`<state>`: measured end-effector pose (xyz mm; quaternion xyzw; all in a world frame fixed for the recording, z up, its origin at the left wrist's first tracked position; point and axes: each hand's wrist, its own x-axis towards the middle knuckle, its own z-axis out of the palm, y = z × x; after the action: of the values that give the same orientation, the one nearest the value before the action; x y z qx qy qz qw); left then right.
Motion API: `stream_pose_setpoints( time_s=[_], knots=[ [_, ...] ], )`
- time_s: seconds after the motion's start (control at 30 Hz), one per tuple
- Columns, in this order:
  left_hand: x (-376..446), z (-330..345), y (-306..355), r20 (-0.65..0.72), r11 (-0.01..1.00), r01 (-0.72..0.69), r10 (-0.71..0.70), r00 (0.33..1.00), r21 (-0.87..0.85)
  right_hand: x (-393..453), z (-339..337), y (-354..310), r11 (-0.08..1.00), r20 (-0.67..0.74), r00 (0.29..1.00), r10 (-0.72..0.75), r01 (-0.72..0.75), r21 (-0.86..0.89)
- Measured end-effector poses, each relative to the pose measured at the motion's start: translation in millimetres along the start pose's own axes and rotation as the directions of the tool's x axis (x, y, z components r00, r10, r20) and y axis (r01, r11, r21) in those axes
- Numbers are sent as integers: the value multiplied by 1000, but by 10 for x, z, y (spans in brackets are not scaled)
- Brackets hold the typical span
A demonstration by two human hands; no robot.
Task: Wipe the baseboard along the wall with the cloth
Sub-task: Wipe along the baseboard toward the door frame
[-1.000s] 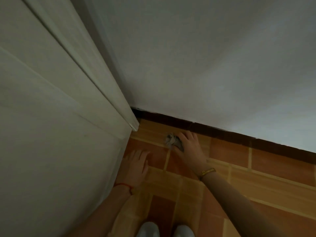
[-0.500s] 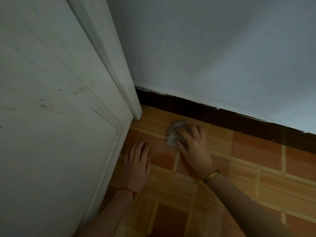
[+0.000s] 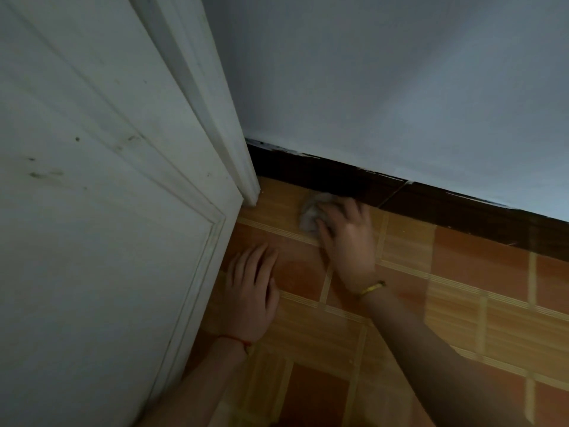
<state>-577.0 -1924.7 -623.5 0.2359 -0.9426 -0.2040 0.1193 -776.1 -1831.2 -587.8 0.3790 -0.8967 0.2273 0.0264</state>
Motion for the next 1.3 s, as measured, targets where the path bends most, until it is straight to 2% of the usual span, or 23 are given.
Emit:
stream_pose_setpoints(
  time_s=[0.1,0.17,0.23,0.33,0.4,0.47,0.53,0.57,0.6,0.63,0.67,0.7,0.77,0.9,0.97,1.13,1.23,1.3],
  knots=[
    [5,6,-1,9,1000,3,-3,1000,3,-146,-148,230,988,-70,986,150,-152,-28],
    [3,12,-2,18,1000,13,-13,1000,16,-131,-105,159,978,-96,975,201,-205,-27],
    [3,9,-1,19,1000,15,-15,1000,21,-19,-3,-41,988,-81,985,150,-151,-4],
    [4,-6,3,25,1000,14,-15,1000,22,226,178,-406,998,-44,997,-63,64,15],
    [10,-6,3,25,1000,19,-19,999,20,375,272,-551,995,-9,995,-100,100,22],
    [5,-4,4,18,1000,15,-16,1000,15,435,303,-579,997,28,999,-41,40,66],
    [5,-1,0,9,1000,3,-4,1000,13,379,251,-557,960,-18,989,145,-136,244],
    [5,0,-2,1,1000,1,-1,1000,11,341,189,-555,880,-55,948,314,-269,391],
    [8,2,0,-8,1000,1,-1,1000,10,320,122,-557,740,-57,861,506,-399,541],
    [9,6,1,-14,1000,0,0,1000,10,314,49,-571,558,-2,746,666,-497,665],
    [9,10,4,-17,1000,-1,1,1000,11,318,-16,-591,376,77,639,765,-540,753],
    [8,11,4,-18,1000,-1,1,1000,13,322,-57,-614,248,132,570,811,-539,805],
    [5,9,-2,-20,1000,-5,5,1000,17,356,-116,-713,168,158,544,824,-501,849],
    [8,19,-2,-45,1000,-20,21,999,21,559,-11,-1083,162,219,616,757,-502,850],
    [17,9,11,-57,999,-26,28,998,32,685,50,-1247,158,206,598,775,-499,852],
    [11,6,6,-33,1000,-11,12,999,19,554,71,-1004,240,46,538,842,-449,860],
    [7,13,-1,-5,1000,6,-6,1000,6,359,-36,-628,371,-112,522,846,-424,826],
    [7,4,2,-1,1000,8,-8,1000,2,310,-119,-529,449,-188,547,816,-395,801]
  ],
)
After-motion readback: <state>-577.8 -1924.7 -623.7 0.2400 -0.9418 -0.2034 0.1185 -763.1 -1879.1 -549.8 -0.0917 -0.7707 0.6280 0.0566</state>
